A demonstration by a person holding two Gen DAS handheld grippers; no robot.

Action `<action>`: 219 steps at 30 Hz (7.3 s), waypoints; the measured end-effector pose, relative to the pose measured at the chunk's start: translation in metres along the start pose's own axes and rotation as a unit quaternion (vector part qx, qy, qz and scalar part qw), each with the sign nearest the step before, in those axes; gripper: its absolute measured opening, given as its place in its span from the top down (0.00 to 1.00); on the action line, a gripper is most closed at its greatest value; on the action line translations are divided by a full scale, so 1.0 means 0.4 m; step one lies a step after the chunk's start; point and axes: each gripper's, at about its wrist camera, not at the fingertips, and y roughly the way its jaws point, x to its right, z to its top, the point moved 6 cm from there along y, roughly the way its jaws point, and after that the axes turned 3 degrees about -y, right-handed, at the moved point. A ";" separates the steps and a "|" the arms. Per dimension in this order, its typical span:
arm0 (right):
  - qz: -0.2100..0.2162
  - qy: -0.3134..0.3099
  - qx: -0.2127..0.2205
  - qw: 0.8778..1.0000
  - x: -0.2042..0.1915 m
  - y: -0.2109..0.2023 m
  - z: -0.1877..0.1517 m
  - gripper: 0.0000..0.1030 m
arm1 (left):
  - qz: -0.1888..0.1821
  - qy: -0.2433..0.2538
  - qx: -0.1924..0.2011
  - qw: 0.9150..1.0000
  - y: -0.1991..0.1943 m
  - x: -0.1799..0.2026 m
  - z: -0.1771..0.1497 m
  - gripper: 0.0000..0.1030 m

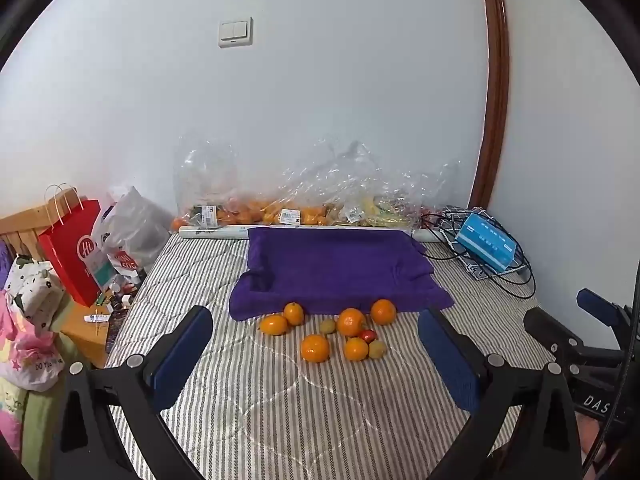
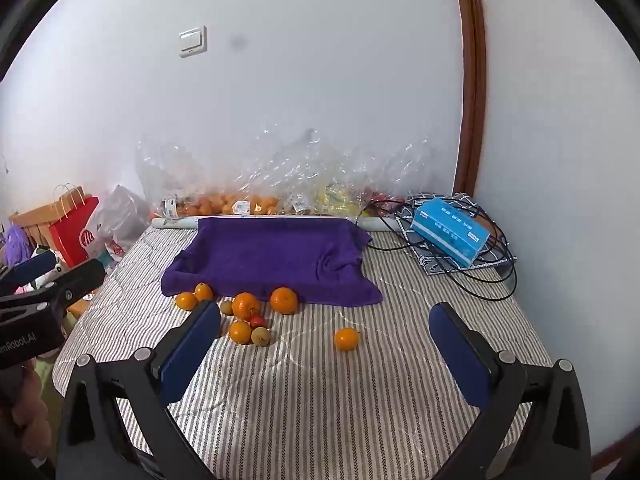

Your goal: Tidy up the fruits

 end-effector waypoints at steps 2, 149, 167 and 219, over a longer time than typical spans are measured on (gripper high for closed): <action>0.002 0.001 0.002 1.000 0.001 -0.002 -0.001 0.00 | 0.001 0.001 0.001 1.000 0.000 -0.003 -0.001 0.00; 0.006 0.039 -0.150 0.988 0.075 0.560 -0.263 0.67 | -0.014 -0.029 -0.158 0.987 0.634 -0.163 -0.202 0.53; 0.055 0.040 -0.128 0.989 0.041 0.523 -0.222 0.67 | -0.032 -0.027 -0.147 0.988 0.562 -0.176 -0.180 0.64; 0.064 0.004 -0.098 0.993 -0.002 0.465 -0.142 0.67 | -0.052 -0.028 -0.166 0.984 0.611 -0.136 -0.193 0.70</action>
